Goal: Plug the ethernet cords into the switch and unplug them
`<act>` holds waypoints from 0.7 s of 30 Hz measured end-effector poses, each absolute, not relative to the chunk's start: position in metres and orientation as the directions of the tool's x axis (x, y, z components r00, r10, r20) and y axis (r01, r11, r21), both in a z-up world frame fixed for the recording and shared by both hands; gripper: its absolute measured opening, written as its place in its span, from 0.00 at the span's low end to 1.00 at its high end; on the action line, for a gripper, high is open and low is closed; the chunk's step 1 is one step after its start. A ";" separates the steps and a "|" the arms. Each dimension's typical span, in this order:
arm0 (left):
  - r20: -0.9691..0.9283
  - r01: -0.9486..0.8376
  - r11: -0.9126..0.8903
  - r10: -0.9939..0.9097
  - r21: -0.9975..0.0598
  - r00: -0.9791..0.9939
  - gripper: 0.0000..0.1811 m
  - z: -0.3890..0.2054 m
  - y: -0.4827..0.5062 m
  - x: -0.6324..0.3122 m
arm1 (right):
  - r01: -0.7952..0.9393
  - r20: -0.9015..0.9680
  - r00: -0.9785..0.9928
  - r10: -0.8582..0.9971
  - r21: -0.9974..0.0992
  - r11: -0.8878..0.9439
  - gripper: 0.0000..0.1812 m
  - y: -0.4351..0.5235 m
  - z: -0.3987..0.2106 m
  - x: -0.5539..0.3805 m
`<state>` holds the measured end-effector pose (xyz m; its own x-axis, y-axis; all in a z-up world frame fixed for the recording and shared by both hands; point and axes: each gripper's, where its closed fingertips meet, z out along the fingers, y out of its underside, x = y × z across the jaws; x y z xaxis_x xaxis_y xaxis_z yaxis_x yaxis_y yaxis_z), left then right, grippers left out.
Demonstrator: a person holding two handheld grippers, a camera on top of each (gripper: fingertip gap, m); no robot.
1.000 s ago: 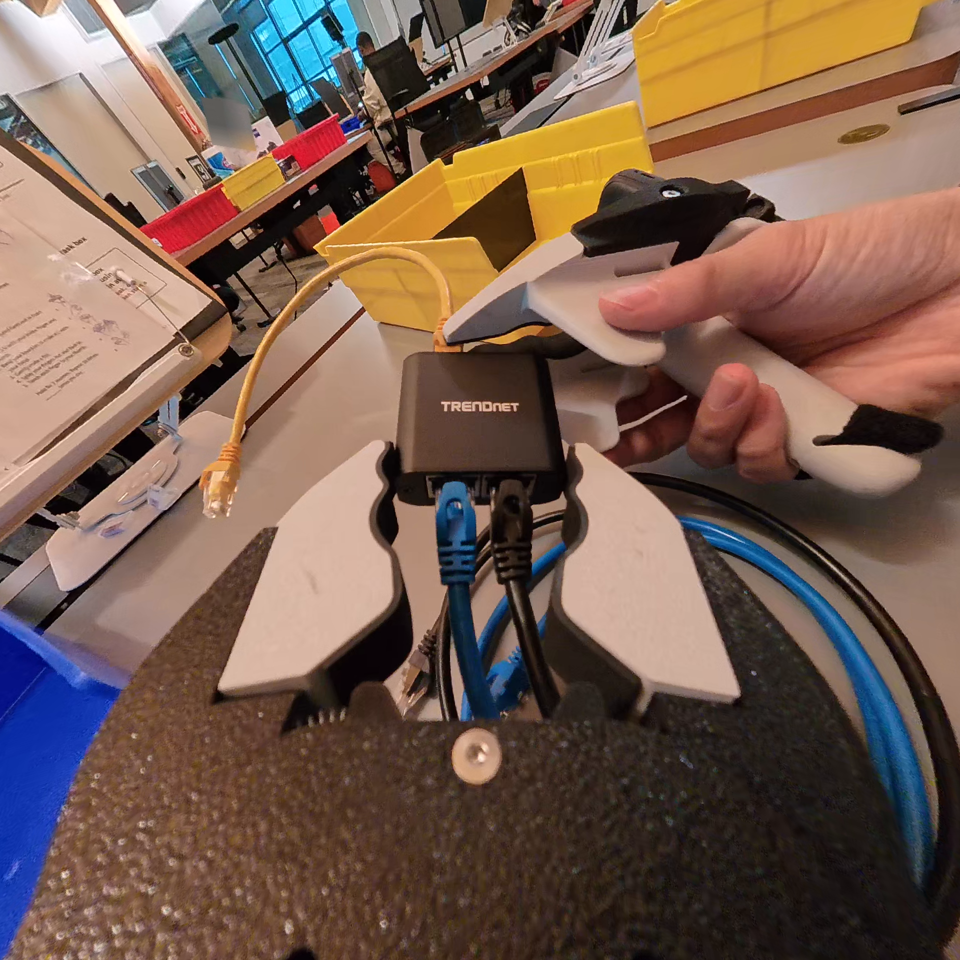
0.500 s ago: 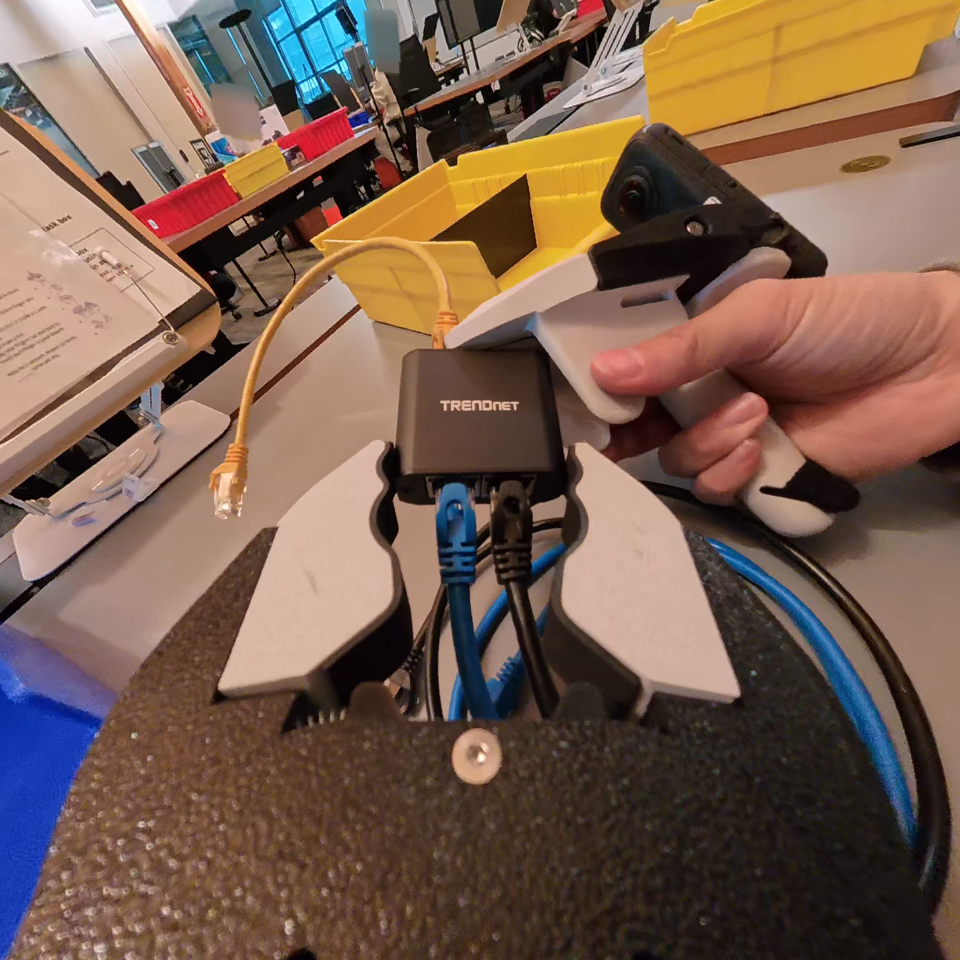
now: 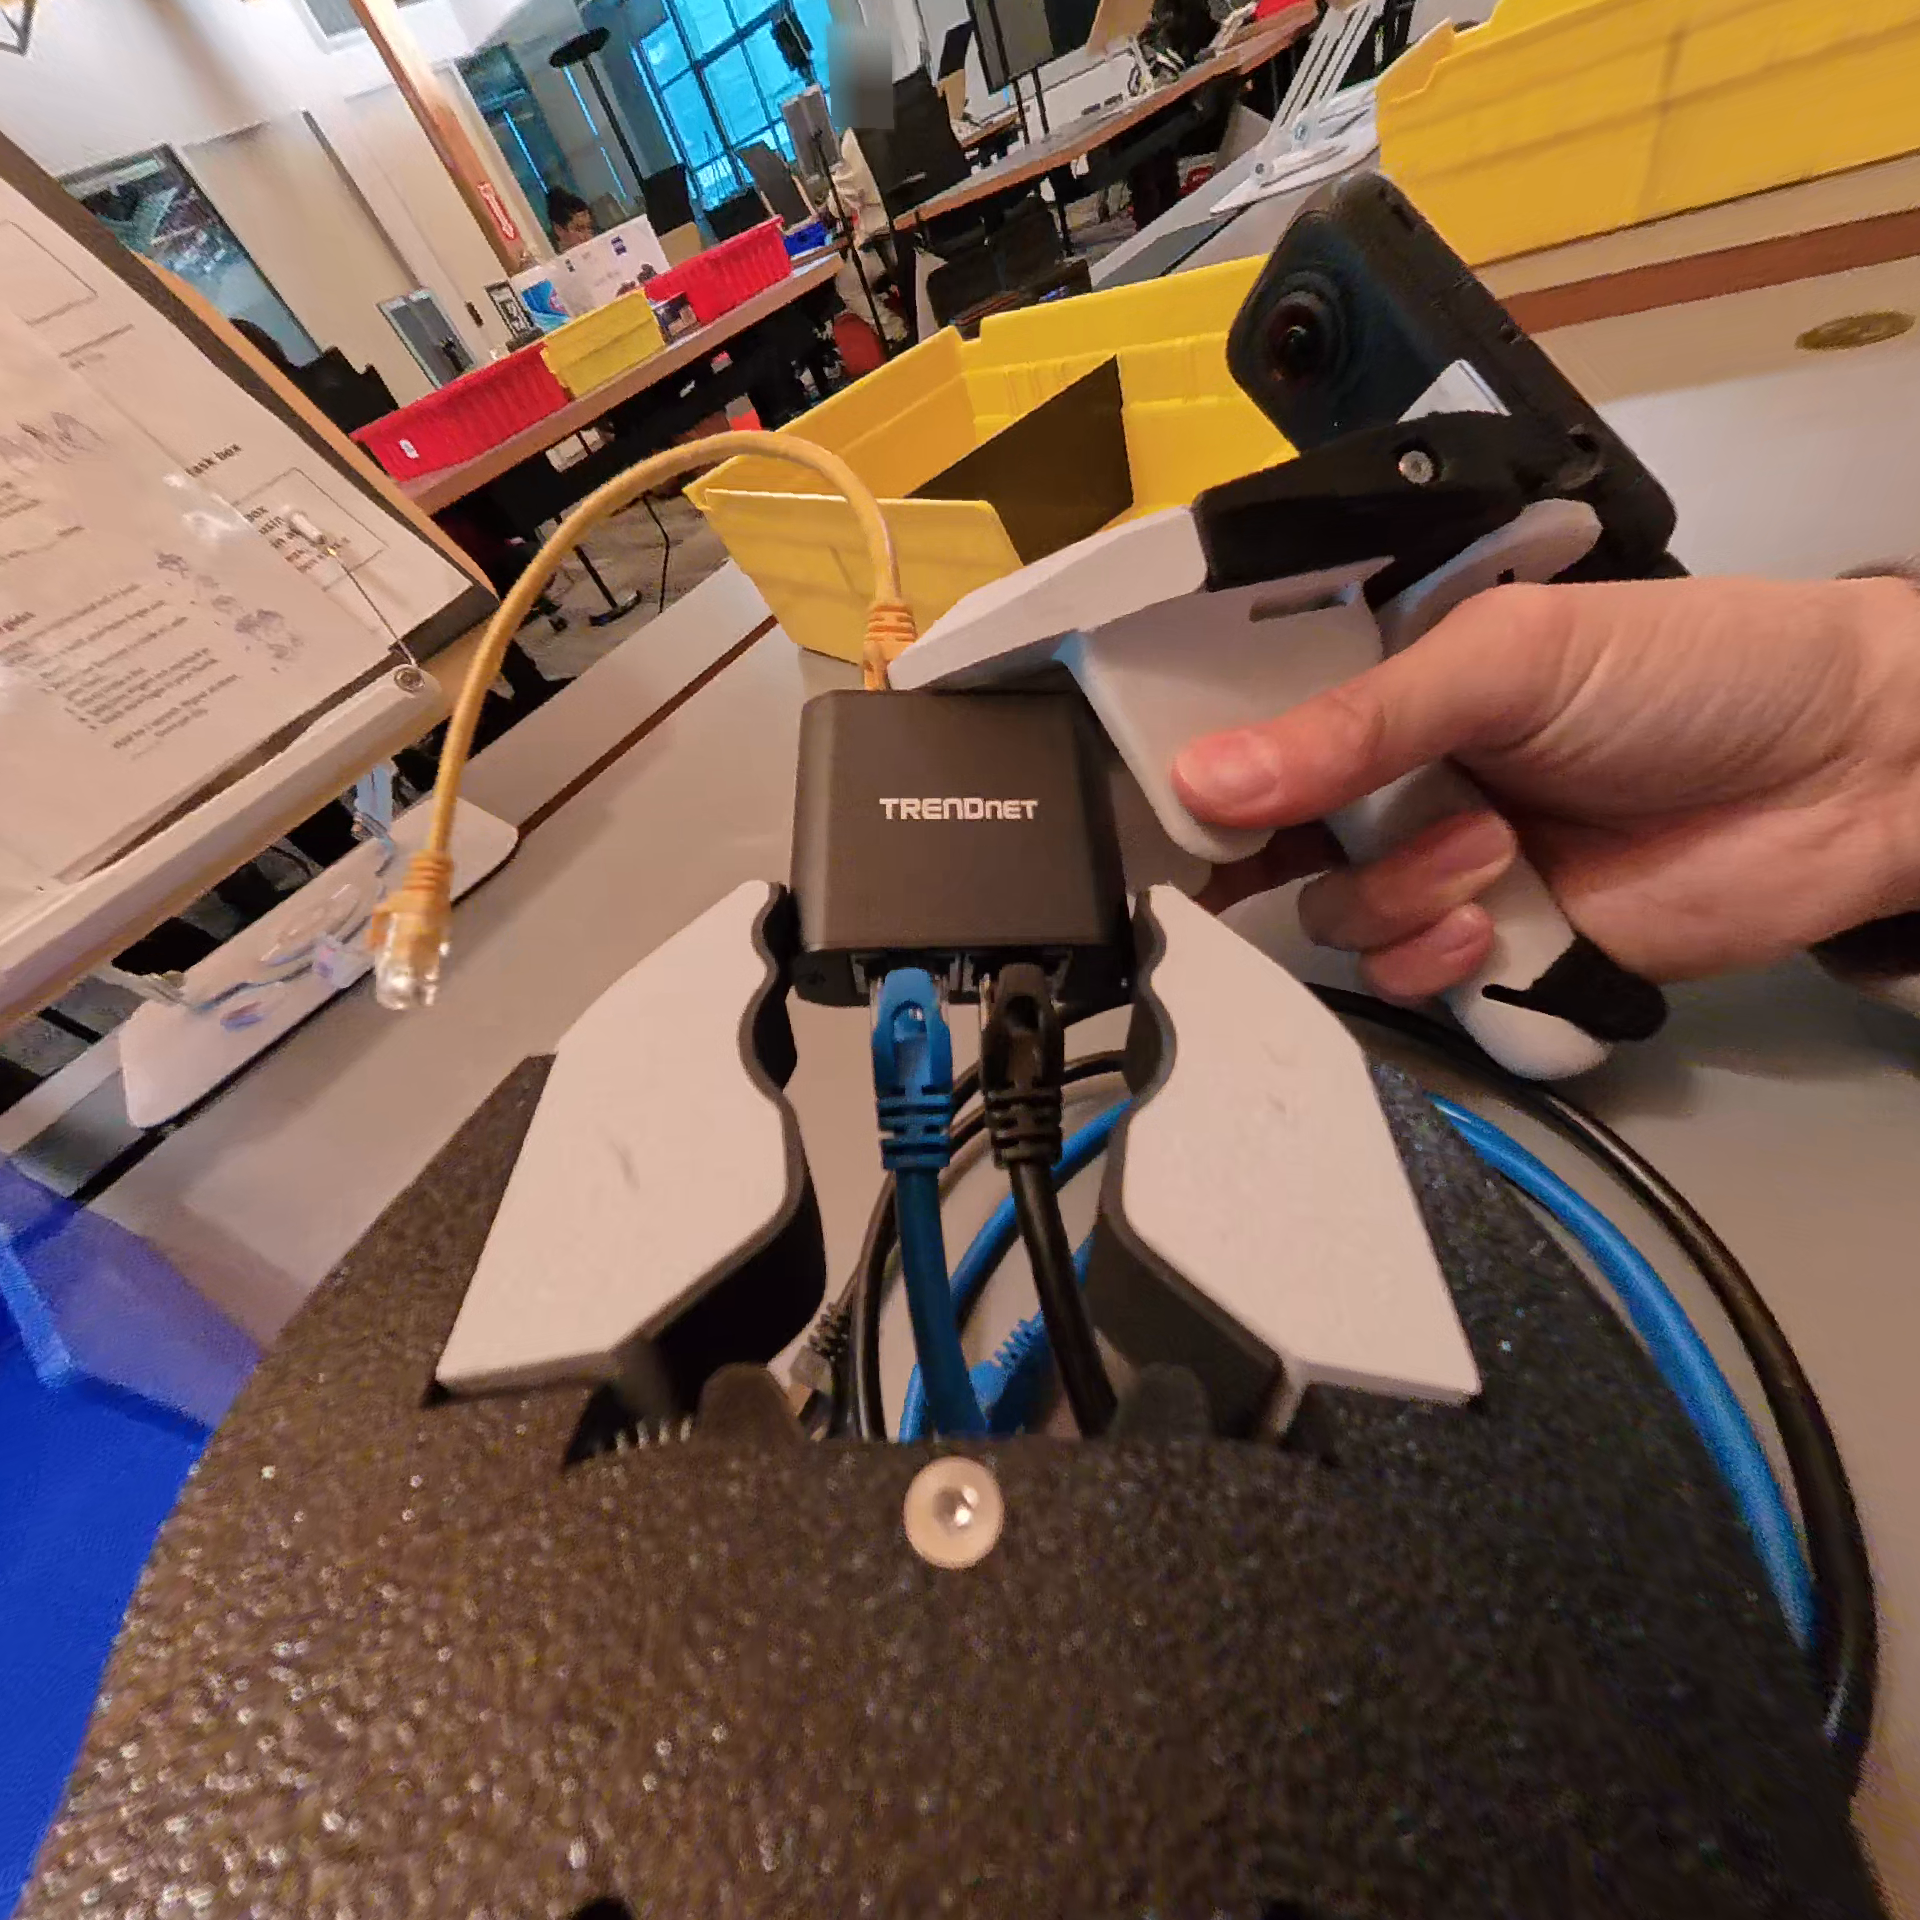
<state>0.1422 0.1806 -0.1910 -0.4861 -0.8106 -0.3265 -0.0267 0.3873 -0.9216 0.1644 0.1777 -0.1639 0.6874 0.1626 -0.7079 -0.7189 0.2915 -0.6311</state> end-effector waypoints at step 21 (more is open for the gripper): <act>-0.187 -0.055 0.221 -0.914 -0.974 -0.360 0.34 -0.186 0.198 0.150 | -0.572 -0.585 0.809 0.050 -0.765 0.296 0.06 0.152 -0.155 0.195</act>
